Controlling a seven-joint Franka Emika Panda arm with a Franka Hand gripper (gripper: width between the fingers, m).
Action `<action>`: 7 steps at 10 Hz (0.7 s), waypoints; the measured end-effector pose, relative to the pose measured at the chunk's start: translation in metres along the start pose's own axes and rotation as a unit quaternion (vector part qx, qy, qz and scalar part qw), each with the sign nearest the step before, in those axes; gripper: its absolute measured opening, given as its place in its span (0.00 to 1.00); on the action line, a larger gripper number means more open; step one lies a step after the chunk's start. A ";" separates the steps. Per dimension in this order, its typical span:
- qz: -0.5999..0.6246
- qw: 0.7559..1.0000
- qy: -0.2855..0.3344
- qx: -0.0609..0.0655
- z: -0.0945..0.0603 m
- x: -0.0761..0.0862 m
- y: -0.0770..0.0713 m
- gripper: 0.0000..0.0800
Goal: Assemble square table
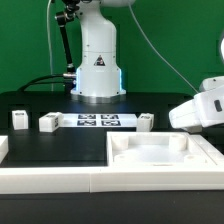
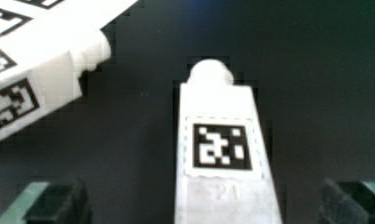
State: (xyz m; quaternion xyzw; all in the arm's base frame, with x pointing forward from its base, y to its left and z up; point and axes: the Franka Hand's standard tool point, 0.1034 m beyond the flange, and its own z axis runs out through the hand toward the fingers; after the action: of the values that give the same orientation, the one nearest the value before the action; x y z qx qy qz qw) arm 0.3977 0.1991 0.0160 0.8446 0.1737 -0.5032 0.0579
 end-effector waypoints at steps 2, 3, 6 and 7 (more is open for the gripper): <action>-0.002 1.000 0.009 0.000 0.005 0.006 -0.002 0.81; -0.004 1.000 0.010 -0.001 0.008 0.007 -0.005 0.81; -0.005 1.000 0.009 -0.001 0.012 0.007 -0.006 0.76; -0.005 1.000 0.009 -0.001 0.012 0.007 -0.006 0.76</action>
Offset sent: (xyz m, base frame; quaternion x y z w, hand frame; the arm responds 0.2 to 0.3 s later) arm -0.0126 0.0028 -0.0168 -0.0086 0.0132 0.0070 0.9999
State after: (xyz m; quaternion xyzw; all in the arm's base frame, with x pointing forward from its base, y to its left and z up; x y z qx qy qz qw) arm 0.3888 0.2031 0.0047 0.8481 0.1788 -0.4958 0.0544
